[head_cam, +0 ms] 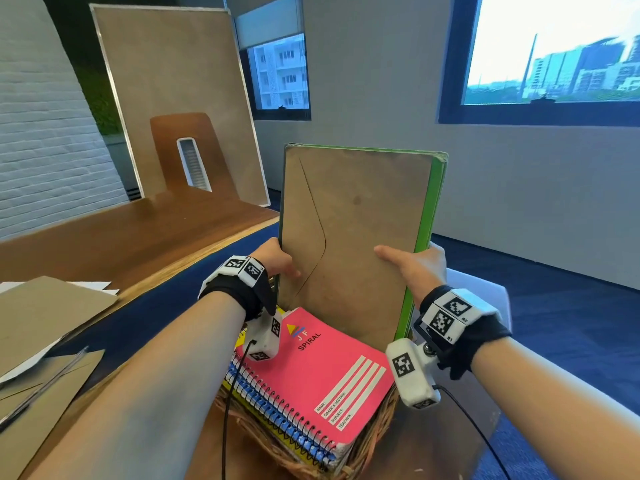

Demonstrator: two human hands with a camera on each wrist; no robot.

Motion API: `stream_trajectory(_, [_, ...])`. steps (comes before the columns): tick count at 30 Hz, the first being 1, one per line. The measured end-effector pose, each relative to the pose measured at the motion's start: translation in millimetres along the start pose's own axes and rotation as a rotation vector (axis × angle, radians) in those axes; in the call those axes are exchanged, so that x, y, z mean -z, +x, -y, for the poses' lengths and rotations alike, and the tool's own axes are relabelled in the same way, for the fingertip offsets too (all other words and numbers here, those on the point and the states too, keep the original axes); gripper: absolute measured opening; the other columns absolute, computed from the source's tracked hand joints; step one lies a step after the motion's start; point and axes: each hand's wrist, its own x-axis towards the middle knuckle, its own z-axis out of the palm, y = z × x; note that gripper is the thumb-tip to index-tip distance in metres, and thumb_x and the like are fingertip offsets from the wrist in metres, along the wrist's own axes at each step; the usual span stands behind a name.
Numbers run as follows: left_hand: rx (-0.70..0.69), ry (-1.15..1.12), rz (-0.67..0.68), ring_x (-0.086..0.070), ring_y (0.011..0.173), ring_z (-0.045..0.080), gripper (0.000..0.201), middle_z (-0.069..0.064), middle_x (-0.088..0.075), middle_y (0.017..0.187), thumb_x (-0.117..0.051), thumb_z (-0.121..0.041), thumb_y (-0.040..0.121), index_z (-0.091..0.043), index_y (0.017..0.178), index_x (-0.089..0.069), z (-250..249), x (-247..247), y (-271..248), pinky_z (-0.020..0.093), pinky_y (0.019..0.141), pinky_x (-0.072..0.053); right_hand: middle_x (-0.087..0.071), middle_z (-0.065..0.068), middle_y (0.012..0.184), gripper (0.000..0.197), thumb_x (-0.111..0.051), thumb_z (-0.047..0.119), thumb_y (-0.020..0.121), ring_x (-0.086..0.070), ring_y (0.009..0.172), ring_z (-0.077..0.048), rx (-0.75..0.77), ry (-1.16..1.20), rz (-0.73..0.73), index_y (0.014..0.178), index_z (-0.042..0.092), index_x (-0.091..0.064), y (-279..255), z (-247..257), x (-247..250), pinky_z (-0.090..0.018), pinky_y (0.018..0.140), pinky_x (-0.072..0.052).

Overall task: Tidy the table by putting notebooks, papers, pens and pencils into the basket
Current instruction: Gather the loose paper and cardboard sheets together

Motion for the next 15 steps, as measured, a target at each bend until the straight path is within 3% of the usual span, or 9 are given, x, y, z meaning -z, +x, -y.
stream_trajectory(6, [-0.02,-0.07,-0.023,-0.055,0.107,0.025,0.047,0.007,-0.06,0.11,-0.077,-0.005,0.073,-0.006,0.114,-0.053,0,4,-3,0.04,0.096,-0.045,-0.069,0.001,0.088,0.026,-0.082,0.021,0.068,-0.068,0.084,-0.017,0.208,0.0,-0.151,0.086,0.023,-0.062,2,11,-3,-0.039,0.084,-0.056])
stream_trajectory(9, [-0.052,-0.079,0.003,-0.055,0.098,0.022,0.028,0.01,-0.064,0.106,-0.072,-0.002,0.078,-0.004,0.104,-0.065,-1,8,-8,0.032,0.081,-0.043,-0.065,0.003,0.098,0.048,-0.081,0.026,0.067,-0.065,0.091,-0.014,0.273,-0.046,-0.211,0.108,0.021,-0.056,7,20,-3,-0.038,0.088,-0.054])
stream_trajectory(12, [-0.066,-0.07,-0.033,-0.054,0.095,0.022,0.026,0.012,-0.063,0.107,-0.074,-0.006,0.076,-0.009,0.099,-0.063,-1,11,-11,0.032,0.08,-0.044,-0.052,0.0,0.123,0.074,-0.079,0.026,0.07,-0.052,0.109,-0.009,0.39,-0.092,-0.237,0.133,0.018,-0.041,8,32,-3,-0.02,0.095,-0.043])
stream_trajectory(15, [-0.053,-0.052,-0.132,-0.052,0.111,0.025,0.051,0.011,-0.054,0.118,-0.077,-0.009,0.075,-0.009,0.12,-0.052,1,16,-17,0.039,0.096,-0.045,-0.037,-0.007,0.138,0.084,-0.076,0.023,0.074,-0.038,0.127,-0.011,0.577,-0.146,-0.276,0.142,0.01,-0.029,7,52,-8,0.002,0.094,-0.025])
